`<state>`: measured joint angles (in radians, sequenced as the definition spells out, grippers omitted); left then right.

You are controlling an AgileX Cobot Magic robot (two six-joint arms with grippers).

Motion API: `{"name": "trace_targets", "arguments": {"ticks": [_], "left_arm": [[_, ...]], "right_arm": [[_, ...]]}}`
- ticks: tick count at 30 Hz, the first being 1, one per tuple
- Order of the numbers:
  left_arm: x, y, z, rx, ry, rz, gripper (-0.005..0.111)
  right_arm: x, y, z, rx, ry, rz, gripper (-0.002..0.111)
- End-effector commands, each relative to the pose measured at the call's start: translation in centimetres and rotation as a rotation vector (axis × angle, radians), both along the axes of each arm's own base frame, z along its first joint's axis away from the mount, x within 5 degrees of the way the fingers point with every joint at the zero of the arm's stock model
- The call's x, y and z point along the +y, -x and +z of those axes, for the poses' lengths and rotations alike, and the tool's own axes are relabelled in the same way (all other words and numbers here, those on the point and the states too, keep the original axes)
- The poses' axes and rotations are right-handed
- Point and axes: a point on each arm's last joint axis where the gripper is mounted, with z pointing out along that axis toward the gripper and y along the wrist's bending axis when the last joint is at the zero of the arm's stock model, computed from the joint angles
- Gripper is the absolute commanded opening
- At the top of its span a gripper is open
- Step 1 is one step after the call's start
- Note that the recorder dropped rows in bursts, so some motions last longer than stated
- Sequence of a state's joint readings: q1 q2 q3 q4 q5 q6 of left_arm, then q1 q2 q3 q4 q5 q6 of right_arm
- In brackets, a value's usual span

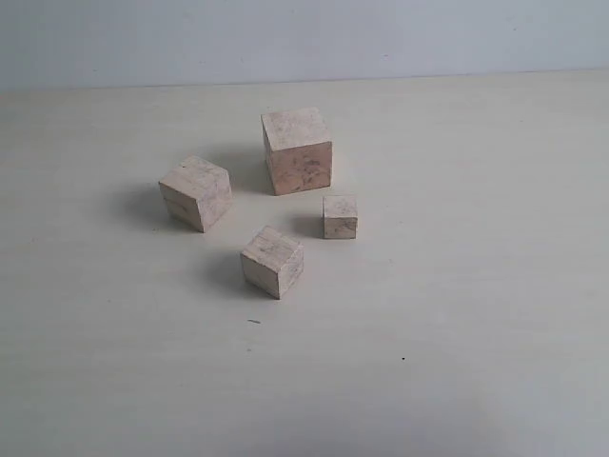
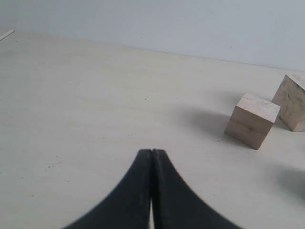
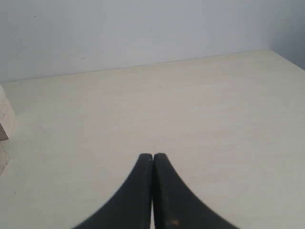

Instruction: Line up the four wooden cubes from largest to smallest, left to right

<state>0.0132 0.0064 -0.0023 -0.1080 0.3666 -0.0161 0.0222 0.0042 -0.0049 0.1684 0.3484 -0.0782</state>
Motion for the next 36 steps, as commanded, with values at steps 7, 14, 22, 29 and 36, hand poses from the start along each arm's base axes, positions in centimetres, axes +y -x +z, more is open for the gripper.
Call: {"name": "trace_targets", "arguments": {"ticks": [7,14,22,29,36], "left_arm": [[0.0,0.0,0.0,-0.011,0.002,-0.005,0.000],[0.0,0.0,0.0,-0.011,0.000,-0.006,0.000],[0.0,0.0,0.0,-0.011,0.000,-0.006,0.000],[0.0,0.0,0.0,-0.011,0.000,-0.006,0.000],[0.0,0.0,0.0,-0.011,-0.002,-0.006,0.000]], "right_arm": [[0.0,0.0,0.0,-0.013,-0.003,-0.009,0.000],[0.0,0.0,0.0,-0.013,-0.003,-0.009,0.000],[-0.2,-0.2,1.0,-0.131,-0.010,-0.029,0.000],[-0.8,-0.2,3.8,-0.428,-0.100,-0.091,0.000],[-1.3,0.6,6.4,-0.658,-0.243,-0.129,0.000]]}}
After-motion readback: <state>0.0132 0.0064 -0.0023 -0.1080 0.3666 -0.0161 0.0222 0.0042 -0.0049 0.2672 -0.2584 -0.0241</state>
